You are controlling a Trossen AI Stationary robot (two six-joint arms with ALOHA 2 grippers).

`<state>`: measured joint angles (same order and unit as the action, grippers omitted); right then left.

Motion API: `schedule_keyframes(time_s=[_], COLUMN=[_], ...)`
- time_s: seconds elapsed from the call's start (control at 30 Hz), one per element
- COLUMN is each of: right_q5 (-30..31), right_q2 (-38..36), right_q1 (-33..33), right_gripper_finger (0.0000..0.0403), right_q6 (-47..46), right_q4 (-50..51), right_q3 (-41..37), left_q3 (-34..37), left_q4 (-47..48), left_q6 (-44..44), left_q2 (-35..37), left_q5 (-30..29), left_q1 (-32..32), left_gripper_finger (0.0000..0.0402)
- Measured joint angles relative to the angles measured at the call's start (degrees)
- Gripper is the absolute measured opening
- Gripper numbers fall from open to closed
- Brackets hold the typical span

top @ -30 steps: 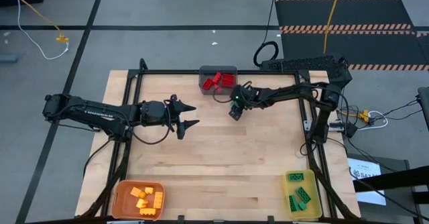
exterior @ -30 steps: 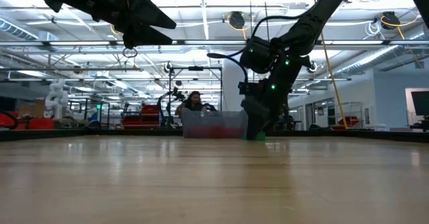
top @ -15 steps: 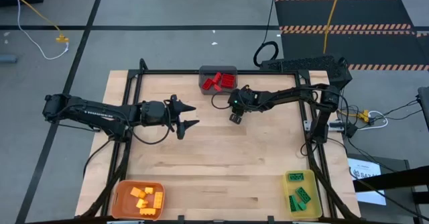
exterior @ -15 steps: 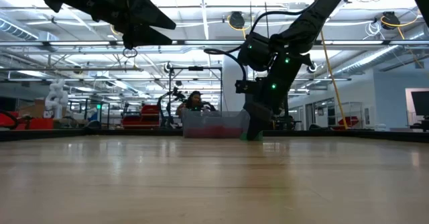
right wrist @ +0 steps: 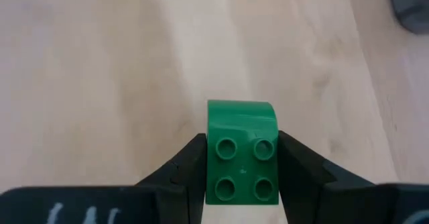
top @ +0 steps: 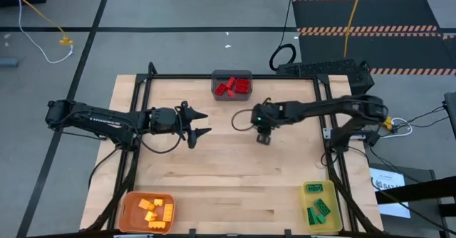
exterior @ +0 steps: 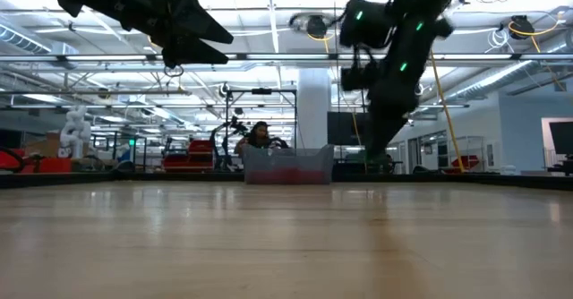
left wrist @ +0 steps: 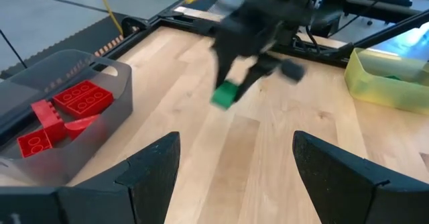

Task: Sort & place blocks by color
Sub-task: Put the green game piece into the yellow bin

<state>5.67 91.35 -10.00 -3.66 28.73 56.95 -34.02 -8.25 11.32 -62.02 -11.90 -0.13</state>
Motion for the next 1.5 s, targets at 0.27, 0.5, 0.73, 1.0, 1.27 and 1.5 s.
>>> schedule_keyframes(time_s=[0.27,0.5,0.73,1.0,1.27,1.5], right_q5=[-7.91,-9.12,-13.08,-22.1,-29.4,-26.0], right_q2=[-15.92,-23.73,-26.73,-27.28,-27.26,-25.54], right_q1=[11.57,23.67,33.36,41.19,48.8,55.62], right_gripper_finger=[0.0121,0.0121,0.0121,0.0121,0.0121,0.0121], right_q6=[-1.46,-10.9,-23.13,-39.83,-54.43,-61.79], right_q4=[8.91,16.7,25.64,30.79,30.72,28.45], right_q3=[0.07,0.11,0.11,0.11,0.11,0.13], left_q3=[0.0,0.0,0.0,0.0,0.0,0.0], left_q4=[0.15,0.22,0.28,0.28,0.28,0.28], left_q6=[1.02,1.04,0.96,0.26,0.41,-0.03], left_q2=[0.0,0.0,0.0,0.0,0.0,0.0], left_q5=[-0.01,0.01,-0.01,-0.03,-0.03,-0.03], left_q1=[-0.03,-0.03,-0.01,-0.01,-0.01,-0.01], left_gripper_finger=[0.0285,0.0285,0.0285,0.0285,0.0285,0.0285])
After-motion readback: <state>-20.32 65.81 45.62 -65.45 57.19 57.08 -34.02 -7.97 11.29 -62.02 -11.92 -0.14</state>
